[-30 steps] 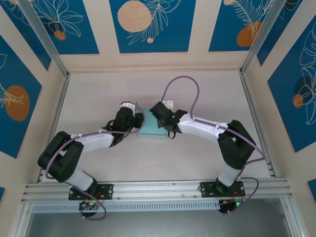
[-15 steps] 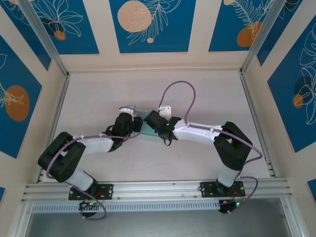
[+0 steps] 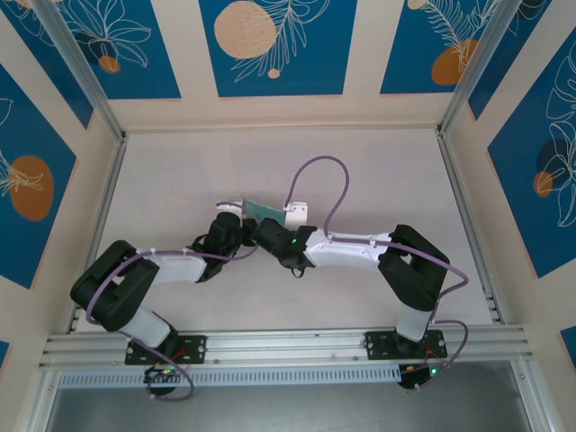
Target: Fold the paper box
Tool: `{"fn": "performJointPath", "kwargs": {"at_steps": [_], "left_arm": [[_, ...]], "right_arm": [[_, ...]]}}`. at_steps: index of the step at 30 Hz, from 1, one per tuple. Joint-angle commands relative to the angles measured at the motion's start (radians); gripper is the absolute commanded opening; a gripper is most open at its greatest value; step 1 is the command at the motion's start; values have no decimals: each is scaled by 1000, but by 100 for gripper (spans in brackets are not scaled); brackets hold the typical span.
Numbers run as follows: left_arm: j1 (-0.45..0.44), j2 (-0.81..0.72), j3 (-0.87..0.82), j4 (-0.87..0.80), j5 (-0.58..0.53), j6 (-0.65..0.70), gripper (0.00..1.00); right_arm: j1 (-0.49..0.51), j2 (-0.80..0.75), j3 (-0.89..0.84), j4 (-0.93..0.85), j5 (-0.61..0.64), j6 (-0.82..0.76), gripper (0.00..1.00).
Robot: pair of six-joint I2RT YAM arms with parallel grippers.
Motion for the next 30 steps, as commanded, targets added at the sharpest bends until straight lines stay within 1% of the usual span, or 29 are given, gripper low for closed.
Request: {"fn": "performJointPath", "kwargs": {"at_steps": [1,6,11,12,18,25,27,30], "left_arm": [[-35,19,-18,-35,44,19,16],[-34,25,-7,-48,34,30,12],[-35,32,7,-57,24,38,1],[-34,33,9,-59,26,40,0],[-34,41,15,-64,32,44,0],[-35,38,11,-62,41,47,0],[-37,36,10,-62,41,48,0],[-38,36,9,-63,38,49,0]], "right_arm": [[12,64,-26,-49,-148,74,0],[-6,61,-13,9,-189,45,0],[-14,67,6,35,-220,12,0],[-13,71,12,33,-224,7,0],[-16,85,30,22,-231,2,0],[-17,67,45,34,-236,-4,0],[-15,60,54,21,-228,-4,5],[-16,44,54,13,-214,-14,6]]}}
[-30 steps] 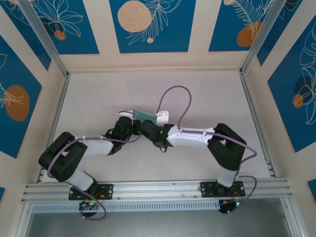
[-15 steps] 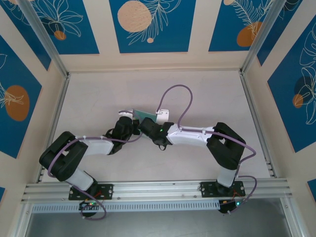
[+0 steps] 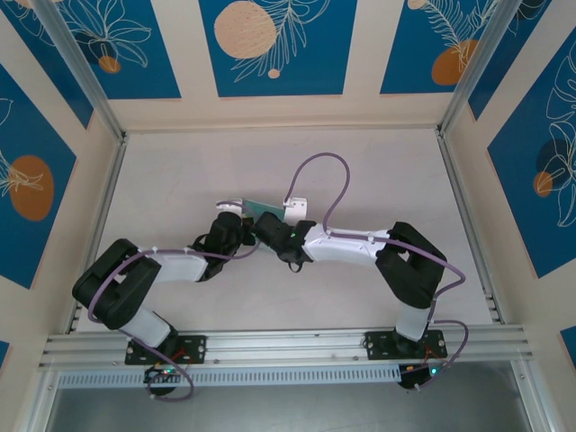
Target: Fold the paper box
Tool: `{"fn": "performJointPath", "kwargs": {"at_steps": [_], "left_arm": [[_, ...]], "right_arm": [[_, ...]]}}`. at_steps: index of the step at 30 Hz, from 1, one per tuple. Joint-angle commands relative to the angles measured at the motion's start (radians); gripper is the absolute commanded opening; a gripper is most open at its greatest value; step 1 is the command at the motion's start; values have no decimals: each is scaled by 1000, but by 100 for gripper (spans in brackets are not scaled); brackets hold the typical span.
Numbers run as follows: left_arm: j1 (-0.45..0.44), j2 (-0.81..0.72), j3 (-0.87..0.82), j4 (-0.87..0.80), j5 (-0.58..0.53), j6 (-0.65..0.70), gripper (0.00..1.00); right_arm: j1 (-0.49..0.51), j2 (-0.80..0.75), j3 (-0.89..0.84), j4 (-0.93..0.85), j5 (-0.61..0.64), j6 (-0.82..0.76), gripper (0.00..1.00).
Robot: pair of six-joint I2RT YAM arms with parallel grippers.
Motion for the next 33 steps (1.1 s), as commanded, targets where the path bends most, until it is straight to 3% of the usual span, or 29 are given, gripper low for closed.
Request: {"fn": "performJointPath", "kwargs": {"at_steps": [1,13,19,22,25,27,33], "left_arm": [[-37,23,1,-61,79,35,0],[-61,50,12,-49,80,26,0],[-63,5,7,-71,54,19,0],[-63,-15,9,-66,49,4,0],[-68,-5,20,-28,67,-23,0],[-77,11,38,-10,62,-35,0],[-132,53,65,50,-45,-75,0]], "right_arm": [[14,19,8,10,-169,-17,6],[-7,28,2,96,-253,-54,5],[-2,16,8,35,-185,-84,5],[-29,-33,-60,135,-189,-214,5],[-83,-86,-157,333,-315,-441,5],[-121,-100,-175,371,-381,-527,4],[-214,-114,-172,398,-477,-613,5]]}}
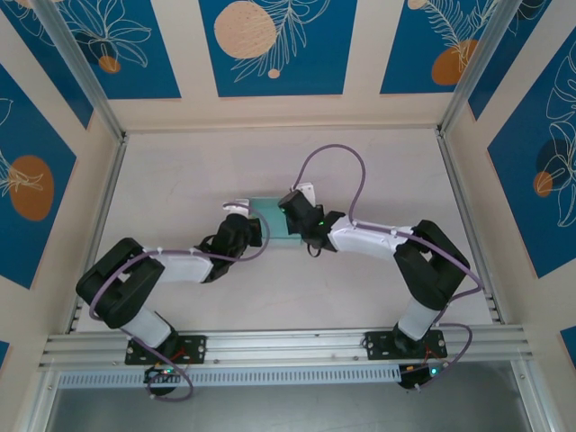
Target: Fold the paper box
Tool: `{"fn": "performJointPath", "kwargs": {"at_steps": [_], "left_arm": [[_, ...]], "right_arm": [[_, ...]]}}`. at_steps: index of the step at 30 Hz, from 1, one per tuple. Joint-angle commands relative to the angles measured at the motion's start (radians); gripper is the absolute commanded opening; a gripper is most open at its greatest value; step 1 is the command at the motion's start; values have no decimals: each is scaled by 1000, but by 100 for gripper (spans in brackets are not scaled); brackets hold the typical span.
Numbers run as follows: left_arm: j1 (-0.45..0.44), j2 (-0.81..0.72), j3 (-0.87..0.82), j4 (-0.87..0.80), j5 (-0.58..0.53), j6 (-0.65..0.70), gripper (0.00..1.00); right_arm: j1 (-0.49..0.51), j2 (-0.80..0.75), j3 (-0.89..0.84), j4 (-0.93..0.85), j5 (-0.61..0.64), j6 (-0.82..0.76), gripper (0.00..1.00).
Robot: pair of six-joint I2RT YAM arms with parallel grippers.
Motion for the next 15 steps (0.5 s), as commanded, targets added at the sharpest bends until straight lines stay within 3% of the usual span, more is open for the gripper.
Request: {"fn": "performJointPath", "kwargs": {"at_steps": [1,8,15], "left_arm": [[-62,37,37,59,6,-42,0],[-90,103,61,118,-94,-71,0],[-93,142,82,129,-94,-78,0]], "right_arm": [[-20,-10,-19,77,-214,-105,6],[-77,-33,-2,42,-302,-69,10],[-34,-31,22,-15,-251,17,9]]}}
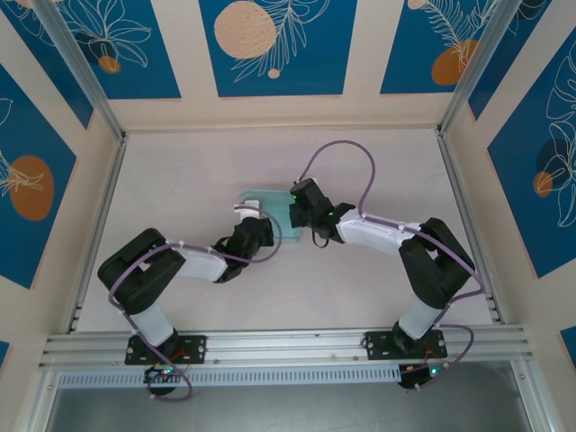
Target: Fold the paper box
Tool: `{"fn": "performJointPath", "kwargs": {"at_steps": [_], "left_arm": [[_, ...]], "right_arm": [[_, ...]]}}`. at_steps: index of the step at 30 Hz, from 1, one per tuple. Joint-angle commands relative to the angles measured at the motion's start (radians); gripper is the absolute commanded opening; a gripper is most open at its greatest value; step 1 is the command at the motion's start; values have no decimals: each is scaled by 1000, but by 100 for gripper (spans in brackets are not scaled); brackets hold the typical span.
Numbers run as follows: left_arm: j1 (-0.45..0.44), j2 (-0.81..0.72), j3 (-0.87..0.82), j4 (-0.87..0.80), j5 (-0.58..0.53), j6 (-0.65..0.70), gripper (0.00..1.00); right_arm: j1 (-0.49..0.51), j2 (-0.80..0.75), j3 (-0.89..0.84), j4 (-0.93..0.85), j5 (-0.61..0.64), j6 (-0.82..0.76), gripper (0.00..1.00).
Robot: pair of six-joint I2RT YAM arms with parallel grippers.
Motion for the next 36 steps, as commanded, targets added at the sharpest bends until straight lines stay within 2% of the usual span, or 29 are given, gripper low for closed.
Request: {"fn": "performJointPath", "kwargs": {"at_steps": [1,8,11,12,14,17,21,23,25,29,31,33,36], "left_arm": [[-16,7,19,39,16,-19,0],[-16,-54,-30,16,6,-11,0],[-15,-128,-64,-16,47,-7,0],[-16,-165,-76,-34,75,3,4],[-16,-250,-95,-79,126,21,18],[-15,-417,-98,-219,180,45,36],[18,-617,-48,-457,214,68,44],[70,-661,-7,-564,260,77,47],[149,-675,37,-639,350,111,52],[319,-639,140,-769,529,230,59],[380,-621,195,-839,576,305,67],[429,-606,249,-909,635,406,82],[486,-573,318,-1015,717,558,89]], "right_arm": [[43,-13,4,-30,-29,46,9],[71,38,-55,13,82,55,4],[79,48,-34,-12,138,33,4],[78,48,-22,-28,154,21,4],[80,45,-6,-44,179,-7,4],[79,32,7,-52,186,-59,4],[76,10,21,-65,186,-115,4],[73,2,23,-62,178,-141,4],[67,-2,20,-54,166,-166,4],[57,-16,11,-33,131,-220,4],[49,-22,8,-24,111,-248,4],[35,-27,8,-20,91,-276,4],[13,-35,10,-19,58,-300,4]]}}
